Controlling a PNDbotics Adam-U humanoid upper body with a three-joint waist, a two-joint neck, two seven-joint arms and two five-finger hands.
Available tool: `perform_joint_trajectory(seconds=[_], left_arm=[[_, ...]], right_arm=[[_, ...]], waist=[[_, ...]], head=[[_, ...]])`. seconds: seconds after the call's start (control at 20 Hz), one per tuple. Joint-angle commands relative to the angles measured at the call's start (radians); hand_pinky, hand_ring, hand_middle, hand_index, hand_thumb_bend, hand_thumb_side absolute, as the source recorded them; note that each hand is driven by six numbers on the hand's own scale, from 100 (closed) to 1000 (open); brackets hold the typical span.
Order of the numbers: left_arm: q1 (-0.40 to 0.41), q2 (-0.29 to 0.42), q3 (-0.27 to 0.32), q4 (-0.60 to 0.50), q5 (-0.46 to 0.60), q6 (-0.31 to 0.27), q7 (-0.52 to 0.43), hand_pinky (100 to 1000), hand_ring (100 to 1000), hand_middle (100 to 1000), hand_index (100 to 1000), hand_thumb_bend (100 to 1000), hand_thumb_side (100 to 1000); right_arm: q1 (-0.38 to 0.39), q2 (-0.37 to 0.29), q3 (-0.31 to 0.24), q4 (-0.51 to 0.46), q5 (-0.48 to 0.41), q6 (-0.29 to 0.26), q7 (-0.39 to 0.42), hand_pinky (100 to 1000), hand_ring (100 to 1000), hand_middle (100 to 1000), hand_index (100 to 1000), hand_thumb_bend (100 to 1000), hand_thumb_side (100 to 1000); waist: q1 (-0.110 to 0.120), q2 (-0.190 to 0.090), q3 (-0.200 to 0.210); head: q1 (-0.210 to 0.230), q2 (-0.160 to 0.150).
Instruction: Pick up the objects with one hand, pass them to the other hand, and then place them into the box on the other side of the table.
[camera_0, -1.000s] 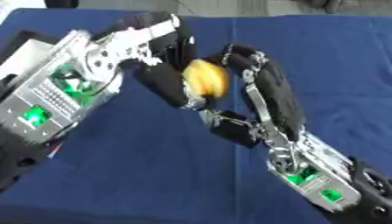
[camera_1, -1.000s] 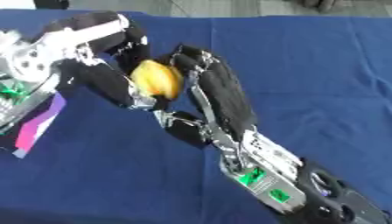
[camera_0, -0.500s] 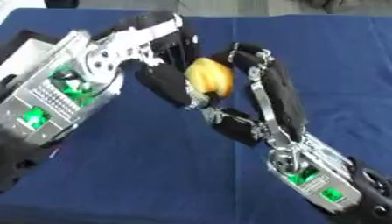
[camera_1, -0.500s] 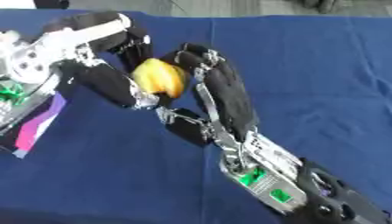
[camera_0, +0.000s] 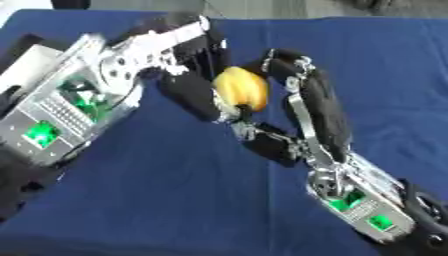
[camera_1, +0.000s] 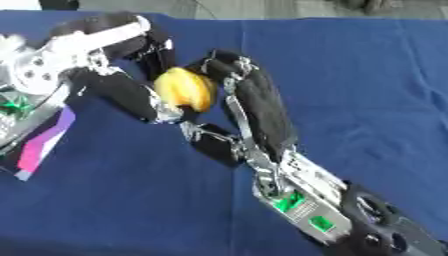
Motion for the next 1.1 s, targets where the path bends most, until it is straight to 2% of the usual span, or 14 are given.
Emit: perform_joint_trajectory(seconds=[0.05,0.2,0.5,0.95,1.1], left_arm=[[-0.011,0.029,0.028,-0.016,0.037,0.028,0.006,650,540,488,657,783,126],[-0.012,0.034,0.034,-0.032,0.068,0.028,0.029,654,542,489,658,786,185],[-0.011,0.029,0.01,-0.015,0.085,0.028,0.042,658,544,481,649,779,274],[-0.015,0.009,-0.014,0.038,0.06,0.028,0.036,655,545,477,643,733,318],[-0.015,0.009,-0.011,0.029,0.068,0.028,0.028,659,545,477,644,742,329]], right_arm=[[-0.009,-0.014,-0.006,-0.03,0.013,0.006,0.002,723,502,371,545,100,100],[-0.007,-0.015,-0.006,-0.03,0.017,0.013,0.006,724,502,371,545,100,100],[-0.006,-0.015,-0.005,-0.03,0.019,0.013,0.003,723,502,370,545,100,100],[-0.01,-0.013,-0.002,-0.03,0.029,-0.001,-0.004,723,503,372,545,100,100],[-0.008,-0.014,-0.002,-0.03,0.029,0.0,-0.004,723,503,371,545,100,100]], waist=[[0.003,-0.018,0.003],[0.003,-0.018,0.004],[0.002,-0.017,0.004],[0.003,-0.017,0.003],[0.003,-0.016,0.004]], head=[[-0.002,-0.008],[0.0,-0.007],[-0.003,-0.008],[-0.004,-0.003],[-0.006,-0.002]])
